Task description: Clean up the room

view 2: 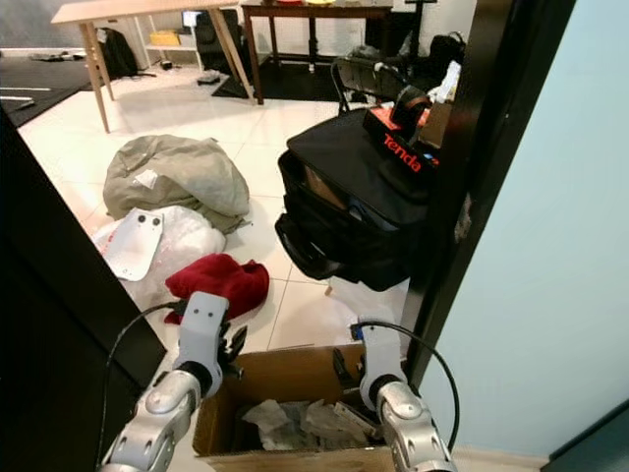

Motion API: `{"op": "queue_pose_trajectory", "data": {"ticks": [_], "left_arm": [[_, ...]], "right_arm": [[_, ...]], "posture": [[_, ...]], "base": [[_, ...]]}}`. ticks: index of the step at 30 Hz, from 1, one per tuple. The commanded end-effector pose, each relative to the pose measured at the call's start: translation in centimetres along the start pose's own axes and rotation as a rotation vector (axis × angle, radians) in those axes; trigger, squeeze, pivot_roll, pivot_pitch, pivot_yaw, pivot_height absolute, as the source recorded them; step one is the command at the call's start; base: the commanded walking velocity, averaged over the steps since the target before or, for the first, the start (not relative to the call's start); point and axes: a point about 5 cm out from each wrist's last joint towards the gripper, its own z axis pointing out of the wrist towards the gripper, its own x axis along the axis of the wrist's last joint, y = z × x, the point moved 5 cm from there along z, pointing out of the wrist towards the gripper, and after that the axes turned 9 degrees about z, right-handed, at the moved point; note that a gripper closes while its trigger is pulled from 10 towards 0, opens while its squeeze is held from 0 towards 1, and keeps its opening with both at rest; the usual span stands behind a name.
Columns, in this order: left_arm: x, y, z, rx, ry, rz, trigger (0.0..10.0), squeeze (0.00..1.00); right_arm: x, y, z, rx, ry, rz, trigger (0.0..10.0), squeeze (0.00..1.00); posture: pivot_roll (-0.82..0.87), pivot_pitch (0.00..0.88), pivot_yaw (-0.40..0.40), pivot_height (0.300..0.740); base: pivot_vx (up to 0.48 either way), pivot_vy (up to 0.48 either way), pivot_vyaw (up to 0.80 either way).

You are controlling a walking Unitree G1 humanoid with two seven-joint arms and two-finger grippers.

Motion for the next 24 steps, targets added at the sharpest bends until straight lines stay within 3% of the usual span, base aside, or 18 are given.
{"op": "queue_pose_trajectory", "data": {"ticks": [1, 14, 24], "left_arm": [[-0.6, 0.2, -0.2, -0.005, -0.029, -0.013, 10.0, 0.00], [-1.1, 1.3, -0.7, -0.076, -0.039, -0.016, 10.0, 0.00], [-1.1, 1.2, -0.7, -0.064, -0.040, -0.001, 10.0, 0.00]], "right_arm": [[-0.3, 0.2, -0.2, -0.006, -0.004, 0.008, 10.0, 0.00], [-0.3, -0.2, -0.2, 0.016, -0.004, -0.009, 10.0, 0.00], [0.2, -0.2, -0.3, 0.013, 0.027, 0.020, 10.0, 0.00]], "posture": [[0.02, 0.086, 0.037, 0.681], [0.02, 0.077, 0.033, 0.681], [0.02, 0.069, 0.034, 0.691]], "base": [[0.000, 0.000, 0.00], [0.000, 0.000, 0.00], [0.000, 0.000, 0.00]]}}
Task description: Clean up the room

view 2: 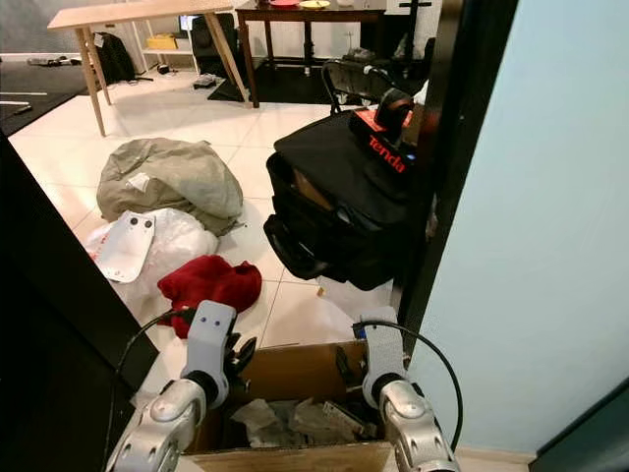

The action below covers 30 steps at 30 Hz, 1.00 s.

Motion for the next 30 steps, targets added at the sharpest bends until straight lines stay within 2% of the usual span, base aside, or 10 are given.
{"op": "queue_pose_trajectory", "data": {"ticks": [1, 16, 23, 30], "left_arm": [[-0.4, -0.1, -0.3, 0.002, -0.014, 0.012, 10.0, 0.00], [-0.2, -1.0, 0.0, 0.044, -0.016, -0.012, 10.0, 0.00], [-0.2, -1.6, 0.2, 0.062, -0.020, 0.002, 10.0, 0.00], [-0.4, -1.1, 0.3, 0.052, -0.029, 0.016, 10.0, 0.00]], "right_arm": [[-0.1, 0.0, -0.2, 0.000, 0.010, 0.020, 10.0, 0.00], [0.4, 0.0, 0.0, 0.003, 0.023, 0.015, 10.0, 0.00], [0.2, -0.2, 0.2, -0.010, 0.017, -0.012, 10.0, 0.00], [-0.5, -0.2, 0.0, -0.030, 0.000, -0.009, 10.0, 0.00]], "posture": [[0.02, 0.069, 0.034, 0.691], [0.02, 0.060, 0.029, 0.740], [0.02, 0.053, 0.029, 0.740], [0.01, 0.057, 0.027, 0.740]], "base": [[0.000, 0.000, 0.00], [0.000, 0.000, 0.00], [0.000, 0.000, 0.00], [0.000, 0.000, 0.00]]}}
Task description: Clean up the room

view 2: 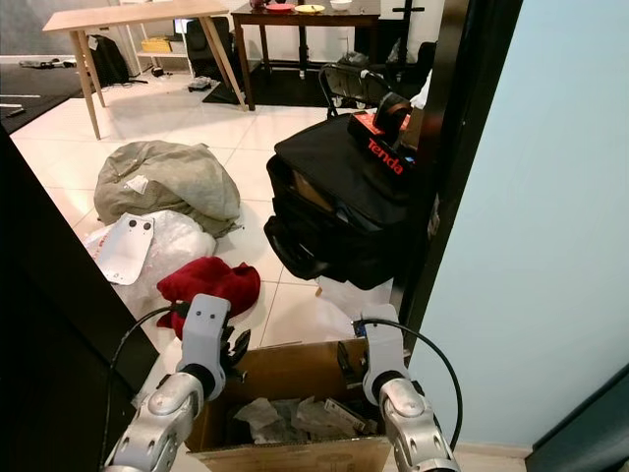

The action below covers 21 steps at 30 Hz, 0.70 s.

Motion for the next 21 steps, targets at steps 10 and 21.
{"op": "queue_pose_trajectory", "data": {"ticks": [10, 21], "left_arm": [[-0.68, 0.83, 0.12, -0.016, -0.033, -0.011, 10.0, 0.00], [-1.02, 0.80, -0.07, -0.005, -0.043, -0.034, 10.0, 0.00]], "right_arm": [[-0.90, 0.09, -0.32, -0.014, -0.023, 0.008, 10.0, 0.00], [-1.30, 0.31, -0.57, -0.023, -0.038, 0.003, 10.0, 0.00]], "posture": [[0.00, 0.061, 0.028, 0.740], [0.00, 0.067, 0.018, 0.740]], "base": [[0.000, -0.265, 0.00], [0.000, 0.000, 0.00]]}}
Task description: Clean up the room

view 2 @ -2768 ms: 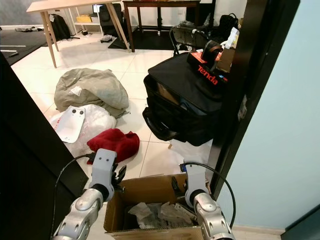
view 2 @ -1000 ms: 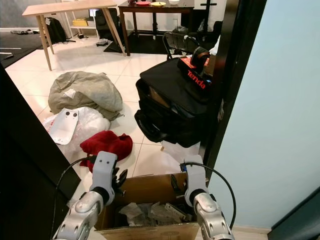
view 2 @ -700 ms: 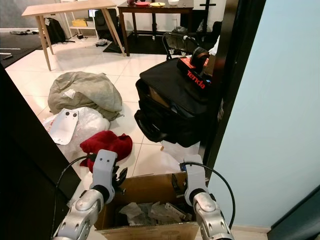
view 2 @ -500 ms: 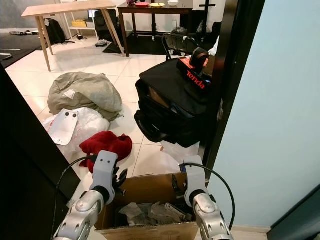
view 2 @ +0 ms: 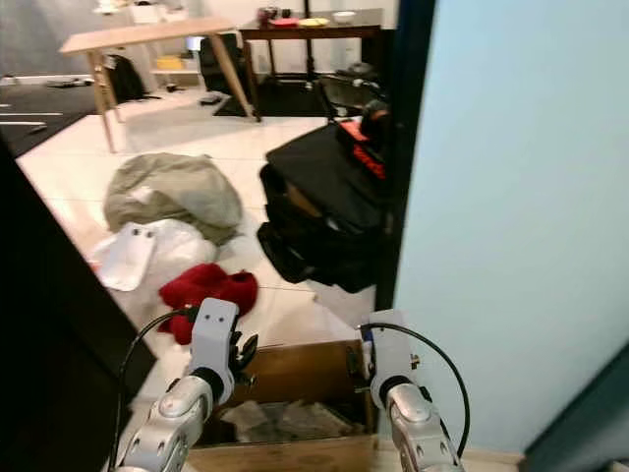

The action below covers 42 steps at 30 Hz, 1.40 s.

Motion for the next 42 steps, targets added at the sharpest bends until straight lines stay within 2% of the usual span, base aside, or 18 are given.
{"op": "queue_pose_trajectory", "data": {"ticks": [1, 6, 10, 26, 35, 42], "left_arm": [[-0.64, -0.50, -0.31, 0.009, -0.021, -0.004, 10.0, 0.00], [-0.63, -0.44, -0.40, 0.002, -0.016, -0.022, 10.0, 0.00], [-0.45, -0.40, -0.41, -0.002, -0.008, -0.028, 10.0, 0.00], [-0.47, -0.01, -0.42, -0.019, -0.008, 0.005, 10.0, 0.00], [-0.22, -0.54, -0.28, 0.044, 0.001, -0.001, 10.0, 0.00], [-0.42, -0.40, -0.34, 0.049, -0.003, 0.000, 10.0, 0.00]], "right_arm": [[-0.51, -0.73, -0.10, 0.018, -0.019, 0.004, 10.0, 0.00], [-0.48, -0.83, -0.07, 0.020, -0.019, 0.002, 10.0, 0.00], [-0.43, -0.79, -0.04, 0.020, -0.020, 0.000, 10.0, 0.00], [-0.32, -0.74, -0.14, 0.015, -0.014, 0.015, 10.0, 0.00], [-0.03, -0.48, -0.15, 0.007, -0.001, 0.010, 10.0, 0.00], [-0.15, -0.39, -0.30, 0.009, -0.005, 0.015, 10.0, 0.00]], "posture": [[0.00, 0.068, 0.017, 0.740], [0.00, 0.069, 0.017, 0.740], [0.00, 0.070, 0.014, 0.740], [0.00, 0.071, 0.019, 0.740], [-0.02, 0.061, 0.020, 0.740], [-0.02, 0.051, 0.012, 0.740]], "base": [[0.000, 0.000, 0.00], [0.000, 0.000, 0.00], [0.000, 0.480, 0.00], [0.000, 0.000, 0.00], [0.000, 0.000, 0.00], [0.000, 0.000, 0.00]]}}
